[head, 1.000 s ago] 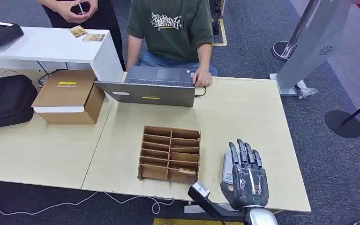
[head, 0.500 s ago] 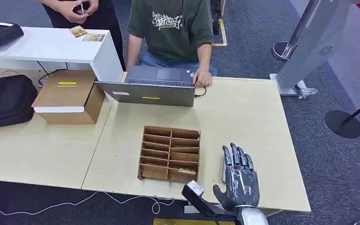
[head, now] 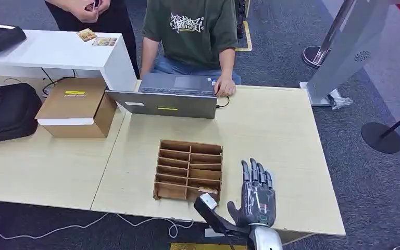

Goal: Pass the card to the sensor for recognition and then transmit it.

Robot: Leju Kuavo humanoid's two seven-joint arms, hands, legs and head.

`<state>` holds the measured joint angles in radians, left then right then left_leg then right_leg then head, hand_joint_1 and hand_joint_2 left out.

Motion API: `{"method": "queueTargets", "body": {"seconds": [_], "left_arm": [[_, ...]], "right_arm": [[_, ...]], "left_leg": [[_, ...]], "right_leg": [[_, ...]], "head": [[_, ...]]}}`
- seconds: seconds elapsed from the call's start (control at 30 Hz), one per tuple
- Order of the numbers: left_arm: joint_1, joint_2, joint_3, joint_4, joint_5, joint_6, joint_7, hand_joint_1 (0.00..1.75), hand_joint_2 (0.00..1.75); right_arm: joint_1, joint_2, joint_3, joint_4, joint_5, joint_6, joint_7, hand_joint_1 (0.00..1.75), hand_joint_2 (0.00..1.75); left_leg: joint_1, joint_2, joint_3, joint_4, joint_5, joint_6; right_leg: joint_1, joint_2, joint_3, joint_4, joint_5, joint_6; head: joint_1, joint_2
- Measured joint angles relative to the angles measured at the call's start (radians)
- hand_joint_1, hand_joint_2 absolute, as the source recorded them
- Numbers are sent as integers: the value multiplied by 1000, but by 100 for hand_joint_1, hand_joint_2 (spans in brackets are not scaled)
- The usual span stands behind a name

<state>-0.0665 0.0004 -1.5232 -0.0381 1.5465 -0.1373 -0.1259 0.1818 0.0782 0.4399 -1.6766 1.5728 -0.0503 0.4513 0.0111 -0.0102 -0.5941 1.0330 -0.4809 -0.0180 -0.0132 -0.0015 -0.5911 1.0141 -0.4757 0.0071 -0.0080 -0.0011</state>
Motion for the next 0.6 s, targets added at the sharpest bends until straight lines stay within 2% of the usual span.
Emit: {"method": "queueTargets", "body": {"seconds": [0.3,0.43,0.6], "left_arm": [[0,0,0,0,-3,-17,3,0,0],[-1,0,0,0,-4,-20,12,0,0],[-2,1,-1,2,1,-21,15,0,0]], "right_arm": [[-41,16,-2,65,0,-62,-24,0,175],[-48,26,-2,105,0,-56,-43,0,175],[-52,26,3,126,0,-13,-32,0,175]], "left_leg": [[0,0,0,0,0,0],[0,0,0,0,0,0],[0,0,0,0,0,0]], "right_leg": [[0,0,0,0,0,0],[0,0,0,0,0,0],[0,0,0,0,0,0]], "head": [[0,0],[0,0],[0,0]]}}
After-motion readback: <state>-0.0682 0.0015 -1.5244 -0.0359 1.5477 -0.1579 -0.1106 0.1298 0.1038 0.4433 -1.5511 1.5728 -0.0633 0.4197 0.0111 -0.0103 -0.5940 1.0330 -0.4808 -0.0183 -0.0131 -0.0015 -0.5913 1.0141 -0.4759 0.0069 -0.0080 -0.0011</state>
